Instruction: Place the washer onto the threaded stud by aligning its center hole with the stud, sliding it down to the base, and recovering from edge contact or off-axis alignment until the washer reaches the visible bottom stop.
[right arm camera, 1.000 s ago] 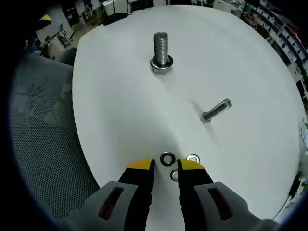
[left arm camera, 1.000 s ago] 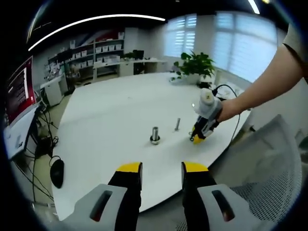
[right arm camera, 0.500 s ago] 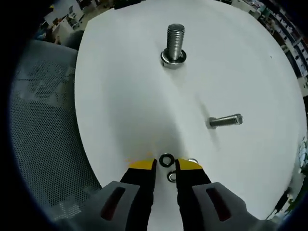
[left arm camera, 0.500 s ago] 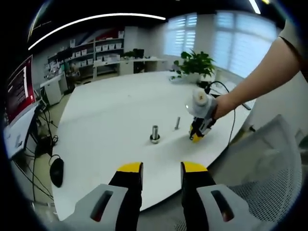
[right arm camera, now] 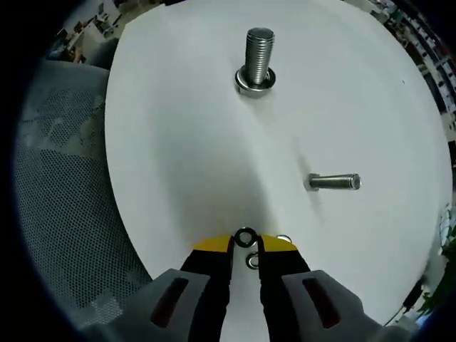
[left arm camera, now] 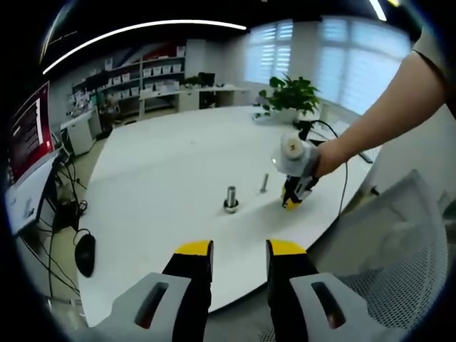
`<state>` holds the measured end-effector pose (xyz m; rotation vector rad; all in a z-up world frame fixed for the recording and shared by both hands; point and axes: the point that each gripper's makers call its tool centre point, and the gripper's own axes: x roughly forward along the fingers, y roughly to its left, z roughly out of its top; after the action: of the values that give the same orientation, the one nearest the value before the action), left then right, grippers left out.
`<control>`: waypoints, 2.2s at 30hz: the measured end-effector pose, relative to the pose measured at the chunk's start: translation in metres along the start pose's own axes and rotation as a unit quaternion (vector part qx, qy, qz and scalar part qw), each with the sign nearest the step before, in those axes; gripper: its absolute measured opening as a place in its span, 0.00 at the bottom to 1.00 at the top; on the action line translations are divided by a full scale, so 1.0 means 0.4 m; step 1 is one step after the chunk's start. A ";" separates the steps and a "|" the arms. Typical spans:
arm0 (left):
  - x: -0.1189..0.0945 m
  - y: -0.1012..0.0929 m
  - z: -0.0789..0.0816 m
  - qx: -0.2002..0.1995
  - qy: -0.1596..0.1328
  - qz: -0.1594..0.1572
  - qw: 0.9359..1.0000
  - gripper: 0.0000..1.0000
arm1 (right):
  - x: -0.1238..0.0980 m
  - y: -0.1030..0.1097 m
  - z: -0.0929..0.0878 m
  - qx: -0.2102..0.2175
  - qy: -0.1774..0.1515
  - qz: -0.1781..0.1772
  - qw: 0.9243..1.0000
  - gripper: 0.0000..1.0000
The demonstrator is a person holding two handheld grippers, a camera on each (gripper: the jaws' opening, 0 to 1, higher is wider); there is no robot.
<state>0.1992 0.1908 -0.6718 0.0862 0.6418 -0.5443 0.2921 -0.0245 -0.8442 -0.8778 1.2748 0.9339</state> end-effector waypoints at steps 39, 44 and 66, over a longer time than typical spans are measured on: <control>0.000 0.007 -0.001 -0.003 0.001 0.006 1.000 0.26 | 0.001 0.002 0.001 0.038 -0.043 -0.018 0.998 0.14; -0.001 0.010 0.002 -0.006 -0.002 0.007 1.000 0.25 | 0.003 0.006 0.007 0.054 -0.070 -0.007 0.996 0.14; -0.002 0.010 0.000 -0.004 0.000 0.007 1.000 0.25 | -0.099 -0.077 0.053 0.062 -0.097 -0.037 0.993 0.14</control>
<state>0.2008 0.1945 -0.6718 0.0832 0.6434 -0.5274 0.3264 -0.0199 -0.8022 -0.7143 1.1133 0.8517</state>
